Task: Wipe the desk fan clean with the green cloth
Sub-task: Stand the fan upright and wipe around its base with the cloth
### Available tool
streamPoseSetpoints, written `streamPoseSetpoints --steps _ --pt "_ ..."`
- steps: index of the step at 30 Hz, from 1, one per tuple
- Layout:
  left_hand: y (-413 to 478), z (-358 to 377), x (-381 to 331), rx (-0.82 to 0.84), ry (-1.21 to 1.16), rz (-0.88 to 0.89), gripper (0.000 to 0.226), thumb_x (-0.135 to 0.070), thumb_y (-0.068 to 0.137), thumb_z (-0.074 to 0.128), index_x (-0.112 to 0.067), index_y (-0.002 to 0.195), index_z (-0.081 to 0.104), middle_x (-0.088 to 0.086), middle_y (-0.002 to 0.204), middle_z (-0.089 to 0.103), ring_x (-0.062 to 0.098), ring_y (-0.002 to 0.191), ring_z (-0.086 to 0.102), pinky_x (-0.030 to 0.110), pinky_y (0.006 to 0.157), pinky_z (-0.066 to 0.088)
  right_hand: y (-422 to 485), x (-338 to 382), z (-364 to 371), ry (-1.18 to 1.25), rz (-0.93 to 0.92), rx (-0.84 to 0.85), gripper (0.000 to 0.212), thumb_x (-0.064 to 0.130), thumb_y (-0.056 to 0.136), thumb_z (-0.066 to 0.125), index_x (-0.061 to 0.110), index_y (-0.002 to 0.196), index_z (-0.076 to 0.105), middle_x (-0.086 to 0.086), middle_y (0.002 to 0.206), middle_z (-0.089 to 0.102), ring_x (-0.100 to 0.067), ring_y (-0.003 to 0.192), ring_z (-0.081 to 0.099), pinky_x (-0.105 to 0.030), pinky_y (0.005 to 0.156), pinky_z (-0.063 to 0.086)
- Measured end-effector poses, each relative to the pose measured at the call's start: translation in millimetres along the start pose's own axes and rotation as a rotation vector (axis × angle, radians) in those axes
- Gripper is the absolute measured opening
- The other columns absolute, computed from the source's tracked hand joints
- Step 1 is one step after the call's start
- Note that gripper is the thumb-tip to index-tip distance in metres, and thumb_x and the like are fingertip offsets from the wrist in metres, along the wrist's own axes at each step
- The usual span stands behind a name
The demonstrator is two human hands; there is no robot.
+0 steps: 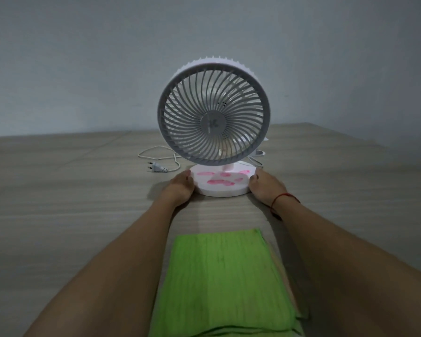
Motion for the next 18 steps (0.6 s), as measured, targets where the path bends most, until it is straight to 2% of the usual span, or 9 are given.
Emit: streamPoseSetpoints --steps 7,13,18 --pt "-44.8 -9.3 4.6 0.015 -0.048 -0.054 0.047 -0.022 0.101 0.03 -0.011 0.147 0.035 0.014 0.154 0.036 0.028 0.141 0.036 0.03 0.115 0.027 -42.9 -0.4 -8.9 0.011 -0.026 0.016 0.036 0.03 0.095 0.028 0.009 0.113 0.052 -0.02 0.127 0.059 -0.034 0.116 0.054 -0.037 0.097 0.039" --pt "-101.2 -19.3 7.7 0.02 -0.087 -0.082 0.046 -0.023 0.101 0.033 -0.013 0.145 0.04 0.015 0.15 0.043 0.03 0.137 0.043 0.035 0.114 0.033 -94.8 1.0 -20.7 0.02 -0.065 0.032 0.036 0.033 0.092 0.029 0.012 0.109 0.052 -0.021 0.122 0.061 -0.036 0.108 0.057 -0.038 0.09 0.044" --pt "-146.1 -23.0 6.6 -0.003 -0.047 -0.112 0.047 -0.028 0.101 0.028 -0.021 0.148 0.035 0.013 0.15 0.044 0.032 0.136 0.043 0.037 0.112 0.033 -134.9 1.7 -29.8 0.013 -0.062 0.026 0.034 0.033 0.093 0.028 0.012 0.106 0.052 -0.021 0.116 0.062 -0.036 0.102 0.058 -0.038 0.084 0.043"
Point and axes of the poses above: each hand's wrist, its own y-axis towards the middle knuckle, its own z-axis out of the palm, x = y × z, the point moved 10 cm from there along y, towards the middle knuckle
